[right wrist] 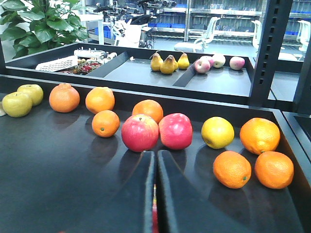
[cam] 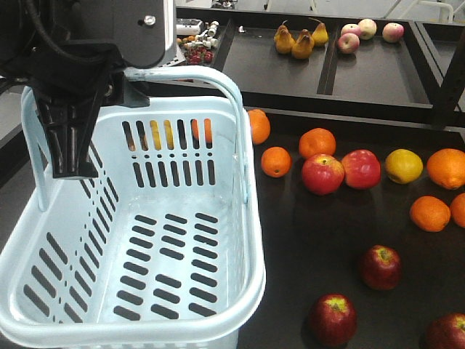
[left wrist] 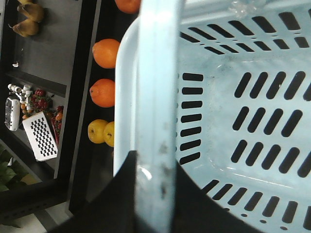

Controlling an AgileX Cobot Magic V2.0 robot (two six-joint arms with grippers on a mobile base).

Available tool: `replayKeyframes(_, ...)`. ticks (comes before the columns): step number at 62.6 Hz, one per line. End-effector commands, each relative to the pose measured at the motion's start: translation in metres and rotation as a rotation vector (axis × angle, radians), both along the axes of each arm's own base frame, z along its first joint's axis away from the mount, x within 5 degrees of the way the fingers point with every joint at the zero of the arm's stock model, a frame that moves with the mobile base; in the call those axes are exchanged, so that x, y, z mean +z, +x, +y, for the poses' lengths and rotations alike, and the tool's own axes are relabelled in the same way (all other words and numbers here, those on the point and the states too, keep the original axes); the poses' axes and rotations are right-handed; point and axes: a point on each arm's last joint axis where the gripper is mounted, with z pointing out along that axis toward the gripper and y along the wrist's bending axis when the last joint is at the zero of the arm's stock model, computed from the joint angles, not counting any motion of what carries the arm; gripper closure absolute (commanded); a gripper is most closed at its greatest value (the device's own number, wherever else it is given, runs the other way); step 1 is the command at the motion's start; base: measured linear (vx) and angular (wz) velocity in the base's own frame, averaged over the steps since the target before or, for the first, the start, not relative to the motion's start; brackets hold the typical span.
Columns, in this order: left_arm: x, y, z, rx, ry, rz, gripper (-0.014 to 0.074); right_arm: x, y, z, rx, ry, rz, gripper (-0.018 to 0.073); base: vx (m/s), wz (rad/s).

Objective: Pick three apples into basket with both arms
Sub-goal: 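Drive the base up to the fruit table edge holding the basket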

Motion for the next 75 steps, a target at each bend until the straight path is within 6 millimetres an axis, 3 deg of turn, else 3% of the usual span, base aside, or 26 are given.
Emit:
replayKeyframes(1, 0.0202, -0.0085, 0.0071, 0.003, -0.071, -0.077, 0.0603, 0.0029, -0.0002, 0.0004, 0.002, -0.012, -0.077, 0.0568, 0.00, 0.00)
replayKeyframes(75, 0.0202, -0.0086, 0.0070, 0.003, -0.072, -0.077, 0.0603, 0.0029, -0.0002, 0.0004, 0.002, -0.012, -0.077, 0.0568, 0.01, -0.06)
